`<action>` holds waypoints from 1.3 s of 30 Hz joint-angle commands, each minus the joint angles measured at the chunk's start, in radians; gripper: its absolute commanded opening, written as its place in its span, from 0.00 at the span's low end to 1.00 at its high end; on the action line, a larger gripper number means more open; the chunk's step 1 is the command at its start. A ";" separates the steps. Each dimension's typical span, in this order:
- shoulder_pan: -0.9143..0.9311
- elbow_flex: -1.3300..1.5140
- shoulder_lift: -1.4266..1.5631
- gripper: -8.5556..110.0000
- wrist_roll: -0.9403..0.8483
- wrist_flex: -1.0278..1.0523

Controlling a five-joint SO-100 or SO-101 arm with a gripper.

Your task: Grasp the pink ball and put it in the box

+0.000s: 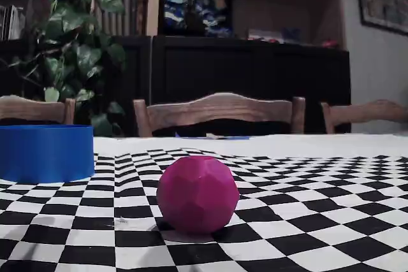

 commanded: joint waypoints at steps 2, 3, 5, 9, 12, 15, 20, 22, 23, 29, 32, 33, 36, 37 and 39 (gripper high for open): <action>0.009 0.008 -0.015 0.29 -0.008 -0.015; 0.009 0.008 -0.018 0.29 -0.008 -0.015; 0.009 0.008 -0.023 0.29 -0.008 -0.017; 0.012 0.008 -0.058 0.29 -0.008 -0.038; 0.017 0.008 -0.095 0.29 -0.008 -0.060; 0.020 0.008 -0.115 0.29 0.000 -0.061; 0.020 0.008 -0.153 0.29 0.003 -0.066; 0.020 0.008 -0.169 0.29 0.005 -0.066; 0.021 0.008 -0.175 0.29 0.006 -0.067; 0.021 0.008 -0.227 0.29 0.029 -0.092; 0.021 0.008 -0.252 0.29 0.031 -0.109; 0.021 0.008 -0.256 0.29 0.031 -0.110; 0.021 0.008 -0.270 0.29 0.031 -0.114; 0.021 0.008 -0.282 0.29 0.031 -0.121; 0.021 0.008 -0.314 0.29 0.032 -0.144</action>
